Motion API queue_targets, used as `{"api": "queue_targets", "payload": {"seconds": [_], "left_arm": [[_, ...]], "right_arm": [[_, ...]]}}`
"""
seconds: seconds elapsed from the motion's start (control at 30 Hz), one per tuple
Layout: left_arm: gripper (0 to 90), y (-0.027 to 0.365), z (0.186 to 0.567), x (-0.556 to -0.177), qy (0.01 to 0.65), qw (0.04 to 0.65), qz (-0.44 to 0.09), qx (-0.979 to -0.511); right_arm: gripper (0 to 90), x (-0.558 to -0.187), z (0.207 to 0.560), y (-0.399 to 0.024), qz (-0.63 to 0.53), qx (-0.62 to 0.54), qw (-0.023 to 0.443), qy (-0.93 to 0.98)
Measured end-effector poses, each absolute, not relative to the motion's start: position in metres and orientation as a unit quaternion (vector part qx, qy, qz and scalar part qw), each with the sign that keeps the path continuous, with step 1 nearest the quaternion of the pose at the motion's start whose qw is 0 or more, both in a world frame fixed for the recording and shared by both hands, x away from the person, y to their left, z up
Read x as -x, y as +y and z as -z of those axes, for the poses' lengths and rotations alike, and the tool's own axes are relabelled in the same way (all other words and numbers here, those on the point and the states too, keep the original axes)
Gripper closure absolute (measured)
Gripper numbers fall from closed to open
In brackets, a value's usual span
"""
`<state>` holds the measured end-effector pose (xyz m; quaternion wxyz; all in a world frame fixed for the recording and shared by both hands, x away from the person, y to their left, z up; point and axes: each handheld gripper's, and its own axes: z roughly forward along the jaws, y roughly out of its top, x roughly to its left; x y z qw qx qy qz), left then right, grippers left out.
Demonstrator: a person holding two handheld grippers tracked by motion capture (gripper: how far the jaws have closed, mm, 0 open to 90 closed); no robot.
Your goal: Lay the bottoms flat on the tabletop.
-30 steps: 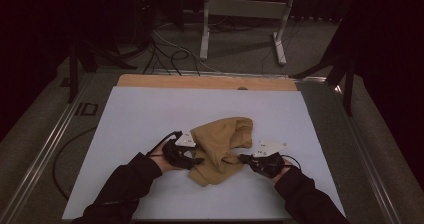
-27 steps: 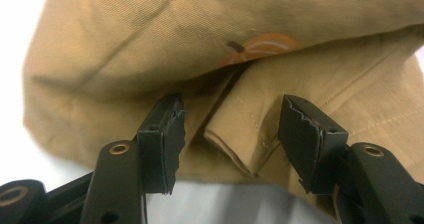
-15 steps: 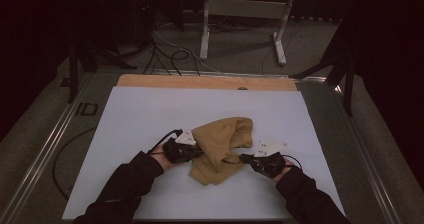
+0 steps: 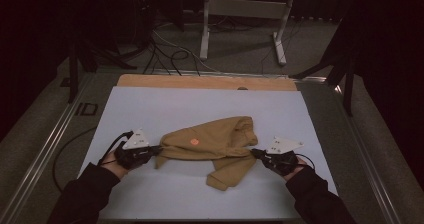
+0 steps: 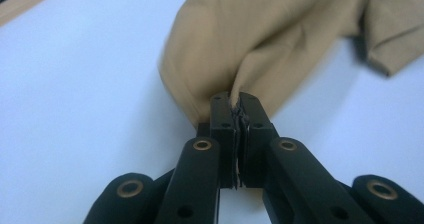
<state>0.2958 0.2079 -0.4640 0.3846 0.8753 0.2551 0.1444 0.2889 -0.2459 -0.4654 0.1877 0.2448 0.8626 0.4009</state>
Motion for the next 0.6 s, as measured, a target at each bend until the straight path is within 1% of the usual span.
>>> {"api": "queue_targets", "payload": {"seconds": [0.03,0.1,0.17,0.2,0.23,0.27,0.43,0.6], "left_arm": [[87.8,0.212,0.463,-0.291,0.255,0.386,-0.149,-0.874],[87.8,0.217,0.461,-0.280,0.254,0.394,-0.141,-0.872],[87.7,0.216,0.462,-0.267,0.246,0.389,-0.140,-0.877],[87.6,0.216,0.462,-0.267,0.246,0.389,-0.140,-0.877],[87.6,0.212,0.466,-0.255,0.238,0.381,-0.132,-0.884],[87.4,0.212,0.468,-0.251,0.237,0.382,-0.124,-0.885],[86.4,0.207,0.472,-0.238,0.233,0.383,-0.097,-0.889],[85.3,0.200,0.473,-0.233,0.222,0.384,-0.069,-0.893]], "right_arm": [[89.3,-0.288,0.463,-0.249,-0.405,-0.243,0.188,0.861],[89.3,-0.286,0.458,-0.252,-0.420,-0.246,0.183,0.854],[89.3,-0.281,0.455,-0.250,-0.419,-0.237,0.191,0.855],[89.3,-0.281,0.455,-0.250,-0.419,-0.237,0.191,0.855],[89.3,-0.277,0.453,-0.248,-0.416,-0.235,0.193,0.857],[89.2,-0.269,0.453,-0.245,-0.414,-0.225,0.189,0.861],[89.1,-0.254,0.464,-0.241,-0.406,-0.224,0.153,0.873],[88.8,-0.246,0.474,-0.239,-0.396,-0.218,0.118,0.884]]}}
